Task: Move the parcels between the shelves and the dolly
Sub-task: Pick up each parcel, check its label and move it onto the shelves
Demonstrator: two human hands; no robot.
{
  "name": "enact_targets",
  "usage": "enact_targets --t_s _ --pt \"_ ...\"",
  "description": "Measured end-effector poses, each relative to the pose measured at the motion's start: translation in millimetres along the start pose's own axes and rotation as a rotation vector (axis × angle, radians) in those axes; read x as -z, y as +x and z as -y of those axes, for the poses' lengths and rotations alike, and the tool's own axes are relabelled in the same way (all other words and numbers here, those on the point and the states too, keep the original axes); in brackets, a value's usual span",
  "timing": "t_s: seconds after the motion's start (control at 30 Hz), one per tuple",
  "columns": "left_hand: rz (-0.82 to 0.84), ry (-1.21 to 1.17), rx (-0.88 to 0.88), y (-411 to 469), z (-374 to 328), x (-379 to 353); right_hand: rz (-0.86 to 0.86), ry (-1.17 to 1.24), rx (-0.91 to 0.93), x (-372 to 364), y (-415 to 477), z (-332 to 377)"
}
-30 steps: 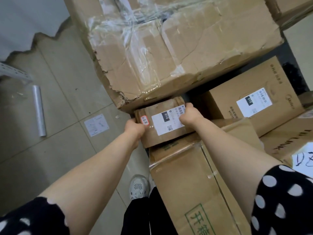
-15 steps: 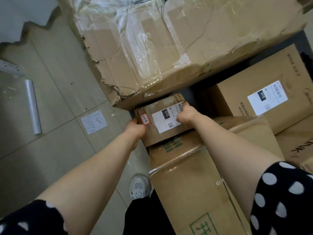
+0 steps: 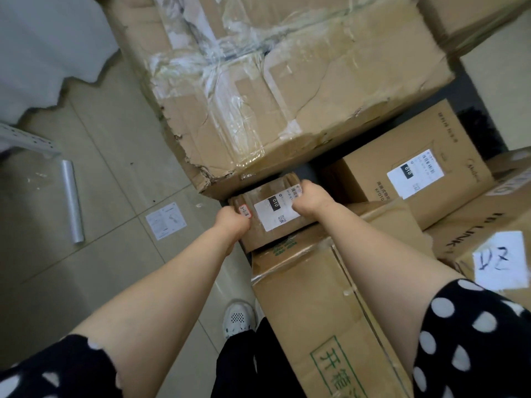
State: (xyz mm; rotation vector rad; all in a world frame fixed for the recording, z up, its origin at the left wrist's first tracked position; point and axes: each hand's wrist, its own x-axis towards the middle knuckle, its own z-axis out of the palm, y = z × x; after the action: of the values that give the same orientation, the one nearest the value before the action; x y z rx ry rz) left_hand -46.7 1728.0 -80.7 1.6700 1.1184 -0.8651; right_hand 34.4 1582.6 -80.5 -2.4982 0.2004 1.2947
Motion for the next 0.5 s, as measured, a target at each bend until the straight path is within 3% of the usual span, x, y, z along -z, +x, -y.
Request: enact_targets --t_s 0.27,0.5 --pt "0.028 0.424 -0.359 -154 -79 31 -0.109 0.005 0.084 87 -155 -19" --pt "0.013 0.839 -0.749 -287 -113 12 -0.342 0.159 -0.040 136 -303 -91"
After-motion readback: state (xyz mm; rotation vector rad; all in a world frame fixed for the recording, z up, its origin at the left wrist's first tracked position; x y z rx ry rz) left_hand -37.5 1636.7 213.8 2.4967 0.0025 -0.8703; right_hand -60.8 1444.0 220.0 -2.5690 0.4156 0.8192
